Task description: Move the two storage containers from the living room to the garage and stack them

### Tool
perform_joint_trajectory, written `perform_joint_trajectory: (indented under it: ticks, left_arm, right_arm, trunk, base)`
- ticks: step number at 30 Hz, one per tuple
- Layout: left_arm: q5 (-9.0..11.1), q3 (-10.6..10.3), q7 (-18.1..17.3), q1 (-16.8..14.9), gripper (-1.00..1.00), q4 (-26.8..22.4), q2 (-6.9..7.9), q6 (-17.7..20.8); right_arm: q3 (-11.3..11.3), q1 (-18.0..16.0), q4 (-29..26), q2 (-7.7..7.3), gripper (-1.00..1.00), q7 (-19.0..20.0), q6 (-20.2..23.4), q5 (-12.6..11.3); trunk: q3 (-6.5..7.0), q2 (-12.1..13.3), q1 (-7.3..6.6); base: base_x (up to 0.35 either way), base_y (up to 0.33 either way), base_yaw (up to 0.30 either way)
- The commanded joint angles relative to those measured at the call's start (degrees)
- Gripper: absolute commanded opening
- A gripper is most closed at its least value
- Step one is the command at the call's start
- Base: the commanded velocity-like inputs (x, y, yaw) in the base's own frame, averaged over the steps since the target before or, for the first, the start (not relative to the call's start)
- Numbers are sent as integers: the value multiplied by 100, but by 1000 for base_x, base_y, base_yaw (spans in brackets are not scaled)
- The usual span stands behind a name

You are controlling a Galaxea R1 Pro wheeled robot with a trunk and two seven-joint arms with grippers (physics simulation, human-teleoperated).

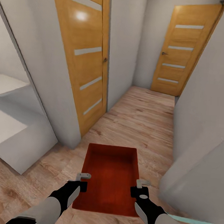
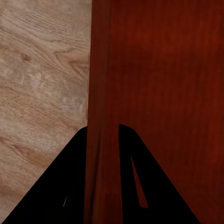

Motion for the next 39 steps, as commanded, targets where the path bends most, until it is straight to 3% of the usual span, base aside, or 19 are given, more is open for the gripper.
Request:
perform_joint_trajectory:
  ticks: [1, 24, 39]
  left_arm:
    - [-150, -34, 65, -3, -100, -33, 6, 48]
    - [-150, -34, 65, -3, -100, -33, 6, 48]
    - [-150, -34, 65, -6, -100, -33, 6, 48]
  right_arm:
    - [99, -5, 94, -8, -100, -37, -22, -131]
    - [99, -5, 91, -18, -100, -37, -21, -131]
    - [99, -5, 91, -12, -100, -37, -20, -131]
  trunk:
    - [-5, -3, 3]
    - [-5, -3, 3]
    - [-5, -3, 3]
  base:
    - [323, 0, -99]
    - [323, 0, -13]
    - [323, 0, -269]
